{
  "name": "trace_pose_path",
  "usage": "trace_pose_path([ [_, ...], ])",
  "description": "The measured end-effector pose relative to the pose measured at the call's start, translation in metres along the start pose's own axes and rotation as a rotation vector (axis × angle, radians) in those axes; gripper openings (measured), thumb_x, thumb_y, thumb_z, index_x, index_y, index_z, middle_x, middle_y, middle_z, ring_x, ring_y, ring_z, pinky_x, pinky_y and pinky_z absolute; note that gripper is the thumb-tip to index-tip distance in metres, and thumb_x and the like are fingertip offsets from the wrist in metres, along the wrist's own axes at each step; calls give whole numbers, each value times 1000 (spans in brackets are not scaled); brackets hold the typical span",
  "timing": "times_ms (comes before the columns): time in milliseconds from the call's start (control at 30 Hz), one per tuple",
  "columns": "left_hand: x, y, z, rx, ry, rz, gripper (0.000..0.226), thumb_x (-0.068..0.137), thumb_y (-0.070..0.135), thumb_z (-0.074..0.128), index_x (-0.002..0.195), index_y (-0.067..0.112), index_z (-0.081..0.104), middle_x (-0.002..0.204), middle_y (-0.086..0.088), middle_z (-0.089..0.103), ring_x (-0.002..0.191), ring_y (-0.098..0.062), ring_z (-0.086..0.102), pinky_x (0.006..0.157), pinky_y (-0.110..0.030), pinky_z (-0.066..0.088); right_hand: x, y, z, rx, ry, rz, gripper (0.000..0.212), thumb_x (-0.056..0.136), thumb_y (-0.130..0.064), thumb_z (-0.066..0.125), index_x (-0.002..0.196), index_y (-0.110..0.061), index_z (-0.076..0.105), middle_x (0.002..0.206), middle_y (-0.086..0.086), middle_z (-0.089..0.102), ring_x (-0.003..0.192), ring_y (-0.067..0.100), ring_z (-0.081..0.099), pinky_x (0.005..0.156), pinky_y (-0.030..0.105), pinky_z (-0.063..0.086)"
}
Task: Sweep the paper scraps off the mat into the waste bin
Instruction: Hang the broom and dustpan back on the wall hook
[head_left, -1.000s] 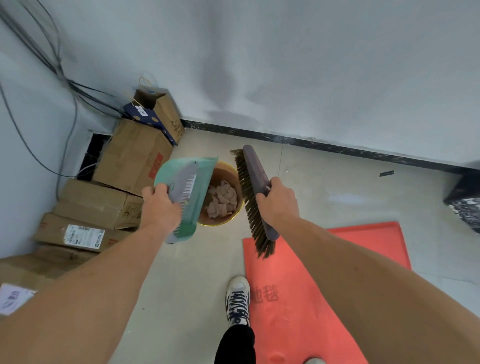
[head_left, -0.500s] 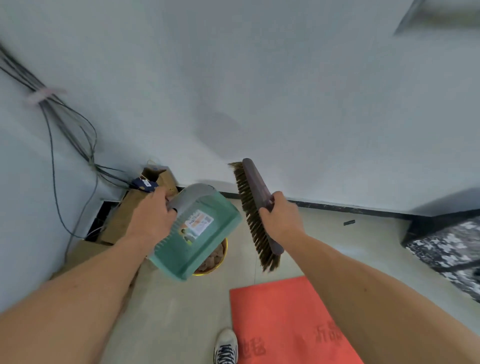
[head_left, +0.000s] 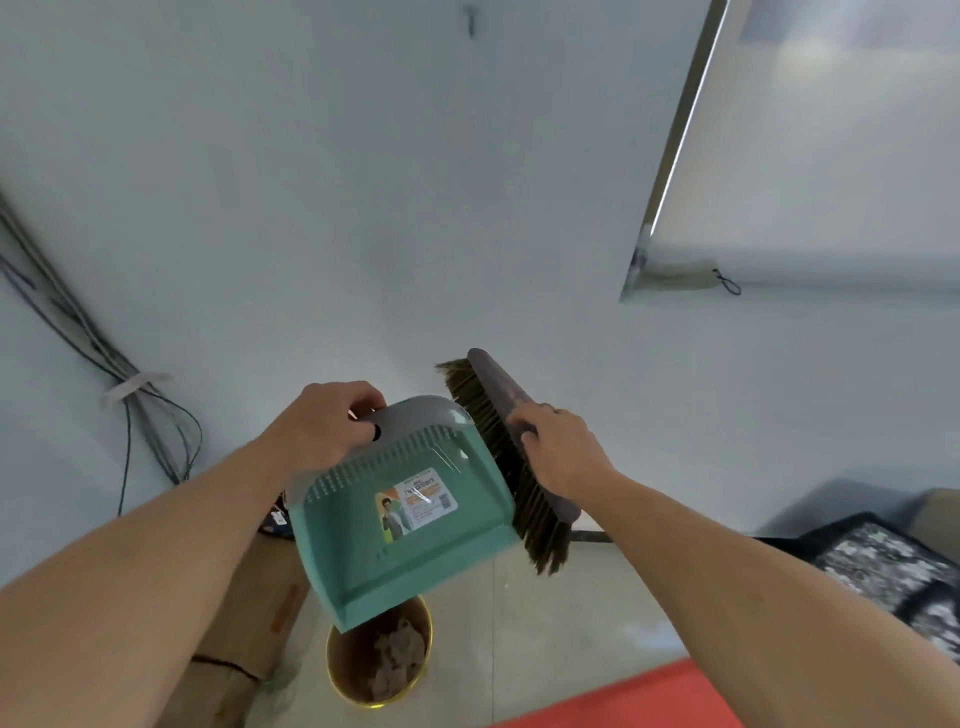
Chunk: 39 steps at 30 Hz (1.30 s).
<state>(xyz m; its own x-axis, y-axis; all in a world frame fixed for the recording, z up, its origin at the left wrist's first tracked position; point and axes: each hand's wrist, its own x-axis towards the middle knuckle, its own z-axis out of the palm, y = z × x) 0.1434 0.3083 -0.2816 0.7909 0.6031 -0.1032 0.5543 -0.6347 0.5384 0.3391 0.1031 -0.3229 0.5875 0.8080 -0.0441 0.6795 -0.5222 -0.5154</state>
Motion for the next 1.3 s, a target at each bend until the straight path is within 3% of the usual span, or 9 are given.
trace_pose_path([
  [133,16,27,-39,58,-37,85,22,83,18,68,98,33,64,95,10,66,88,-8,61,75,-23,42,6,-28,-36,-51,-8,-48,23,92,-21,49,101,-30,68,109,-3,63,91,19,55,84,33,49],
  [233,25,40,-61,86,-51,113,23,83,18,67,100,33,65,98,9,67,89,-7,60,77,-24,42,8,-46,-56,7,-7,-62,12,85,-38,58,89,-33,68,94,-10,63,80,12,57,73,28,49],
  [400,35,52,-90,142,-75,177,23,83,17,66,101,32,64,100,9,67,88,-6,60,74,-21,41,22,-65,-74,-17,-31,-83,26,74,-59,70,80,-35,60,84,-12,57,78,9,55,66,28,43],
  [600,43,55,-114,123,-58,204,21,84,19,67,103,28,65,100,9,65,89,-7,58,70,-17,39,32,-89,-74,-51,-9,-19,43,72,-58,69,108,-34,66,98,-10,61,89,15,59,78,37,52],
  [800,47,56,-118,67,27,214,19,87,18,64,102,30,63,97,9,65,90,-11,61,79,-22,46,40,-103,-75,10,116,78,22,79,-37,58,98,-29,66,92,-4,63,79,18,62,73,37,56],
  [900,47,52,-117,-8,110,218,20,92,28,62,112,33,59,100,11,64,95,-11,59,86,-27,45,44,-106,-83,12,143,96,19,81,-35,57,94,-27,66,92,-2,63,79,19,62,69,34,54],
  [1067,46,37,-130,-301,208,99,66,88,49,63,144,28,36,127,0,52,120,-22,51,99,-41,46,48,-106,-104,31,220,116,18,82,-35,58,94,-25,67,92,-1,63,80,20,61,68,33,52],
  [1200,41,33,-139,-612,32,-54,88,82,29,76,150,32,21,124,-7,54,110,-31,60,89,-49,54,51,-107,-125,68,304,127,17,84,-36,58,87,-22,66,87,0,64,77,21,61,67,33,52],
  [1300,42,33,-136,-616,14,-73,63,84,16,74,138,22,41,115,-11,64,98,-31,68,81,-50,58,51,-110,-142,67,338,116,18,85,-36,57,89,-22,67,86,1,64,77,20,61,69,34,53],
])
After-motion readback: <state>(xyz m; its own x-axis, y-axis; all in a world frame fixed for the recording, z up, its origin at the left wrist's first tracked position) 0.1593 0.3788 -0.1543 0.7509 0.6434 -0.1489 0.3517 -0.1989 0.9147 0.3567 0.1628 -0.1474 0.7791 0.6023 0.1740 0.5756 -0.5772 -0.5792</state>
